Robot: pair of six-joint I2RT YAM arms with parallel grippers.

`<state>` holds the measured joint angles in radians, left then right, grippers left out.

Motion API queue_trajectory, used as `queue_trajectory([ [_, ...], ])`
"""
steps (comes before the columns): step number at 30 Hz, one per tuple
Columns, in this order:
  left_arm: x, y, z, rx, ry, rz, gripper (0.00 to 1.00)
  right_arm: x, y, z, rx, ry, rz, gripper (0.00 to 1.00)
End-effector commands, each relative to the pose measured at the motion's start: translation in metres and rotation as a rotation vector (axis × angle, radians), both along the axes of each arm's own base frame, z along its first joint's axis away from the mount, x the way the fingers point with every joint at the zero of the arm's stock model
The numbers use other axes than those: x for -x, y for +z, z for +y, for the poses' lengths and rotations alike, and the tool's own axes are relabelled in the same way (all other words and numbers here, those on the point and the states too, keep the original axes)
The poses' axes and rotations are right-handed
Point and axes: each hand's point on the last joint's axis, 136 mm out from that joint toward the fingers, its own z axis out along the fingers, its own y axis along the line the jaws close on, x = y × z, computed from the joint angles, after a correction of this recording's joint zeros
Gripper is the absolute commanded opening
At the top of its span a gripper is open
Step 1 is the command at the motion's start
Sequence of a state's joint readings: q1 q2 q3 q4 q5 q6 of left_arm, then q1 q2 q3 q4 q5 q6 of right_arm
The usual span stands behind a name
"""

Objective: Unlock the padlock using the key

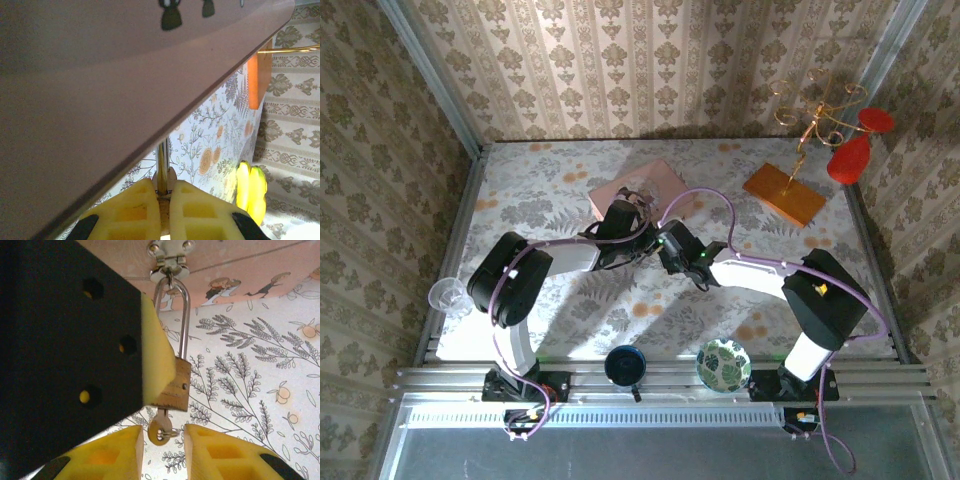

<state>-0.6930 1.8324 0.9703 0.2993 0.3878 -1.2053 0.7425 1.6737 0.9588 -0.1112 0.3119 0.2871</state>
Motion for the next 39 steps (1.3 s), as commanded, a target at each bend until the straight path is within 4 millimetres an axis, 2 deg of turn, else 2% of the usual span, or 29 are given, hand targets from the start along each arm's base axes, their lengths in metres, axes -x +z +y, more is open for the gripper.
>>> queue_trajectory([
  [1,0.004,0.021,-0.010,0.060,-0.038,-0.011,0.00,-0.007,0.004,0.004,0.013,-0.006,-0.019,0.27],
  [10,0.005,0.021,-0.011,0.065,-0.043,-0.010,0.00,-0.014,0.002,0.007,0.021,-0.023,-0.023,0.20],
  [13,0.004,0.023,-0.012,0.068,-0.044,-0.013,0.00,-0.015,0.001,0.006,0.022,-0.034,-0.023,0.16],
  [15,0.005,0.022,-0.012,0.066,-0.046,-0.010,0.00,-0.016,0.001,0.006,0.016,-0.040,-0.025,0.09],
  [21,0.005,0.022,-0.012,0.070,-0.048,-0.009,0.00,-0.015,0.001,0.006,-0.005,-0.048,-0.016,0.00],
  [23,0.006,0.023,-0.012,0.071,-0.048,-0.010,0.00,-0.015,-0.001,0.005,-0.030,-0.059,-0.004,0.00],
  [28,0.005,0.025,-0.011,0.072,-0.048,-0.015,0.00,-0.016,0.000,0.003,-0.186,-0.079,0.028,0.00],
  [36,0.005,0.025,-0.012,0.086,-0.049,-0.015,0.00,-0.022,0.003,-0.004,-0.588,-0.094,0.117,0.00],
  [39,0.005,0.025,-0.012,0.092,-0.048,-0.012,0.00,-0.024,0.006,-0.006,-0.690,-0.086,0.131,0.00],
])
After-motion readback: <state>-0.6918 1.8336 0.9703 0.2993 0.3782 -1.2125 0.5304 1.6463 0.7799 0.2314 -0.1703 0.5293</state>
